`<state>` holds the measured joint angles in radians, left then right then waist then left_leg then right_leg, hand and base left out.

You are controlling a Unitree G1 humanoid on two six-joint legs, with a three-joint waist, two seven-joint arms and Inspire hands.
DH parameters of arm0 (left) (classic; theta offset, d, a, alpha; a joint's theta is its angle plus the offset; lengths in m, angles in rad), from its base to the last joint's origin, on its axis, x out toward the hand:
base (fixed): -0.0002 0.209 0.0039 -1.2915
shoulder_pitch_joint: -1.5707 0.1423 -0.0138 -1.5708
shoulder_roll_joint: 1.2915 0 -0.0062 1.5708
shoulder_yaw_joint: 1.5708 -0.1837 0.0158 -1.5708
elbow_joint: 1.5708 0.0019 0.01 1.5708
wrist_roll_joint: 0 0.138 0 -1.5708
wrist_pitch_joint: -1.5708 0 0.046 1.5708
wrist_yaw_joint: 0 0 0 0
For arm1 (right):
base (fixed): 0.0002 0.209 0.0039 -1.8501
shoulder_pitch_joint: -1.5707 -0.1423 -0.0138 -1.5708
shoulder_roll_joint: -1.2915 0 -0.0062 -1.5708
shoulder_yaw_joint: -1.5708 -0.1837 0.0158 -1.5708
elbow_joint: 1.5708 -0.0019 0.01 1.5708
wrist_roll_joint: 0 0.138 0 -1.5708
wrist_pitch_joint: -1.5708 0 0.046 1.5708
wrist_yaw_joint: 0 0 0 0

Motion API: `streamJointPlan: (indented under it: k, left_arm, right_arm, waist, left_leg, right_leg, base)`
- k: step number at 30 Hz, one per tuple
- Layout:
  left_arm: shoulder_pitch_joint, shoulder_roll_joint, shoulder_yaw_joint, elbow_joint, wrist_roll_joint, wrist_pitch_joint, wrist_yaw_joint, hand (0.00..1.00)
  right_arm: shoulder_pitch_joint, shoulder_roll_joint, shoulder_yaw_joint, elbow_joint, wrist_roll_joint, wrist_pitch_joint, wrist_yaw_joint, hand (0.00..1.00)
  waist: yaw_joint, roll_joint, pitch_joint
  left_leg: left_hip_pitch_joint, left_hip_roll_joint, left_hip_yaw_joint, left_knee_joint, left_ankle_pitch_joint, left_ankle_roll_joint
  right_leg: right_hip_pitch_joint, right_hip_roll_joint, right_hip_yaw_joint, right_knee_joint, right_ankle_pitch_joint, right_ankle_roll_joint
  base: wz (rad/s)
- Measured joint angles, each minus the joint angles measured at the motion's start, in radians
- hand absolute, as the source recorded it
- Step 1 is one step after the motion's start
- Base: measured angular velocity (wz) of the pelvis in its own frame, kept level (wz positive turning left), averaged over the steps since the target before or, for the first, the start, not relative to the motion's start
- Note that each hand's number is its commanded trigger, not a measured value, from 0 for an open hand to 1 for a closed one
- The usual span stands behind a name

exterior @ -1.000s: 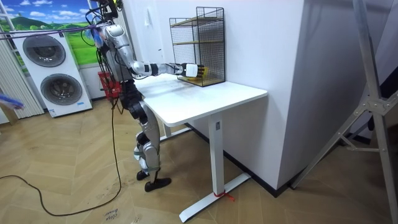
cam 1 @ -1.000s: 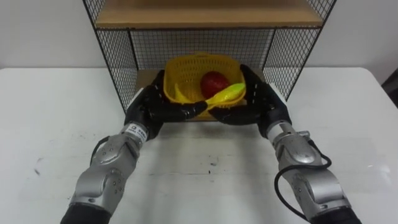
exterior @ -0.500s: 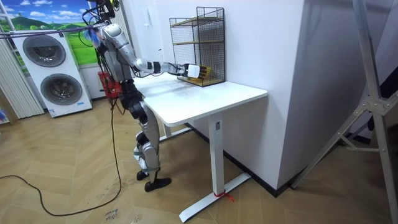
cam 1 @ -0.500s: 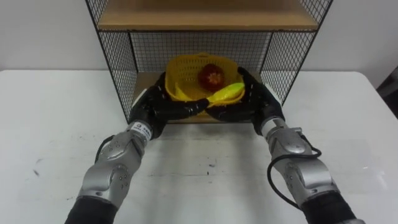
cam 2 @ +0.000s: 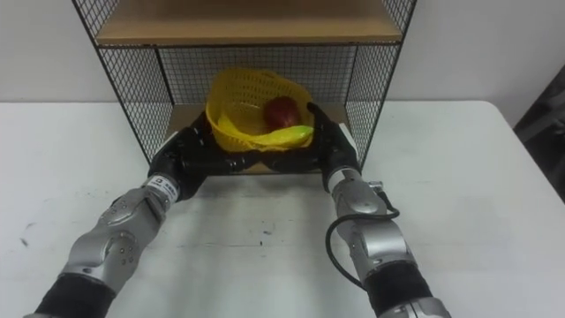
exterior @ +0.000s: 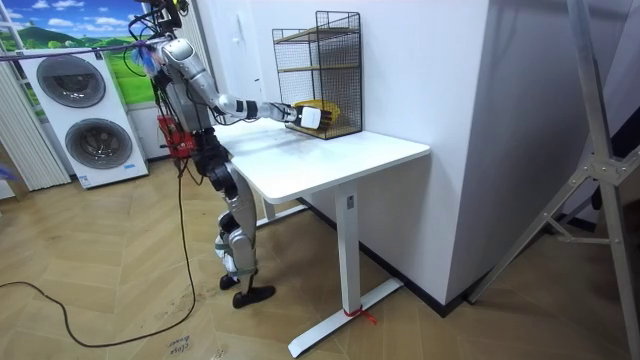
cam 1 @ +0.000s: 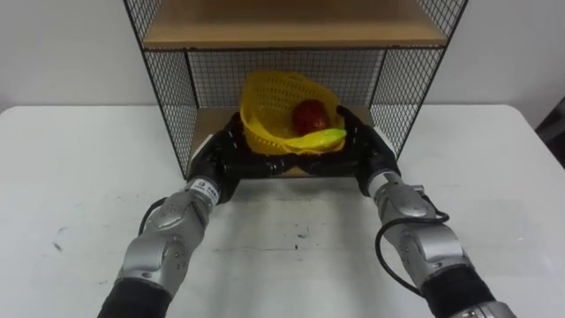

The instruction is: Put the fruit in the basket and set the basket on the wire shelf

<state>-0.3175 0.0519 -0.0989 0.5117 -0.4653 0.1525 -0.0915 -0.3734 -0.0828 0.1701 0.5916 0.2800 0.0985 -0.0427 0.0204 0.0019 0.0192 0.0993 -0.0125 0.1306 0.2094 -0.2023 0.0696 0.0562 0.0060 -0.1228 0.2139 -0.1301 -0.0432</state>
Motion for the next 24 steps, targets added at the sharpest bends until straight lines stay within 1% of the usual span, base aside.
streamJointPlan:
  k: [3,6,14,15,16,18,19,20,22,24]
  left_arm:
    - [0.000,0.002,0.003,0.009,0.004,0.000,0.000,0.00]
    - [0.000,0.007,0.013,0.019,0.004,0.001,-0.002,0.00]
    - [0.001,0.009,0.020,0.029,0.021,0.002,0.001,0.00]
    - [0.003,0.012,0.019,0.028,0.022,0.002,0.002,0.00]
    - [0.007,0.015,0.018,0.028,0.021,0.002,0.002,0.00]
    - [0.009,0.018,0.017,0.028,0.022,0.002,0.004,0.00]
    - [0.011,0.018,0.018,0.028,0.027,0.002,0.007,0.00]
    - [0.011,0.019,0.018,0.028,0.033,0.002,0.010,0.00]
    - [0.011,0.021,0.020,0.026,0.068,0.002,0.021,0.00]
    - [0.011,0.021,0.022,0.019,0.086,0.002,0.024,0.00]
  right_arm:
    - [0.000,0.000,-0.002,0.010,-0.002,-0.002,0.003,0.00]
    - [0.000,0.003,-0.005,0.023,-0.002,-0.013,0.006,0.00]
    - [0.002,0.002,-0.016,0.028,-0.001,-0.011,0.015,0.00]
    - [0.004,0.000,-0.019,0.028,-0.001,-0.011,0.019,0.00]
    - [0.007,0.000,-0.023,0.028,-0.001,-0.012,0.026,0.00]
    - [0.012,0.000,-0.033,0.028,-0.001,-0.012,0.035,0.00]
    - [0.014,-0.001,-0.037,0.026,-0.002,-0.010,0.036,0.00]
    - [0.015,-0.002,-0.038,0.023,-0.002,-0.010,0.037,0.00]
    - [0.025,-0.004,-0.046,0.008,-0.018,-0.010,0.038,0.00]
    - [0.037,-0.007,-0.052,-0.015,-0.051,-0.010,0.037,0.00]
  waist:
    - [-0.007,0.001,-0.0008]
    - [-0.014,0.001,-0.0009]
    - [-0.016,0.002,-0.0022]
    - [-0.017,0.003,-0.0036]
    - [-0.017,0.004,-0.0078]
    - [-0.017,0.004,-0.0131]
    - [-0.017,0.004,-0.0171]
    - [-0.017,0.004,-0.0187]
    - [-0.017,0.007,-0.0260]
    - [-0.017,0.009,-0.0287]
  left_leg:
    - [0.004,0.000,-0.005,0.002,0.000,-0.001]
    - [0.007,0.000,-0.009,0.003,0.001,-0.001]
    - [0.016,0.000,-0.010,0.004,0.001,-0.001]
    - [0.016,0.000,-0.010,0.005,0.001,-0.001]
    - [0.016,0.000,-0.012,0.006,0.002,-0.002]
    - [0.017,0.000,-0.012,0.005,0.004,-0.002]
    - [0.017,0.000,-0.012,0.004,0.005,-0.002]
    - [0.017,0.000,-0.011,0.004,0.005,-0.002]
    - [0.017,0.000,-0.011,0.003,0.005,-0.002]
    - [0.018,0.000,-0.011,0.004,0.005,-0.002]
  right_leg:
    - [0.012,-0.001,-0.009,-0.012,0.001,0.000]
    - [0.019,-0.002,-0.015,-0.011,0.001,0.000]
    - [0.028,-0.001,-0.017,-0.013,0.001,0.000]
    - [0.028,-0.001,-0.017,-0.017,0.001,0.000]
    - [0.029,-0.001,-0.018,-0.026,0.004,0.000]
    - [0.030,0.000,-0.018,-0.028,0.006,0.000]
    - [0.029,0.000,-0.017,-0.027,0.006,0.000]
    - [0.029,0.000,-0.017,-0.027,0.006,0.000]
    - [0.029,0.000,-0.017,-0.027,0.007,-0.001]
    - [0.030,0.000,-0.017,-0.027,0.007,-0.001]
  base:
    - [0.09]
    - [0.07]
    - [0.01]
    - [0.00]
    - [0.00]
    - [0.00]
    - [0.00]
    - [0.00]
    - [0.00]
    - [0.00]
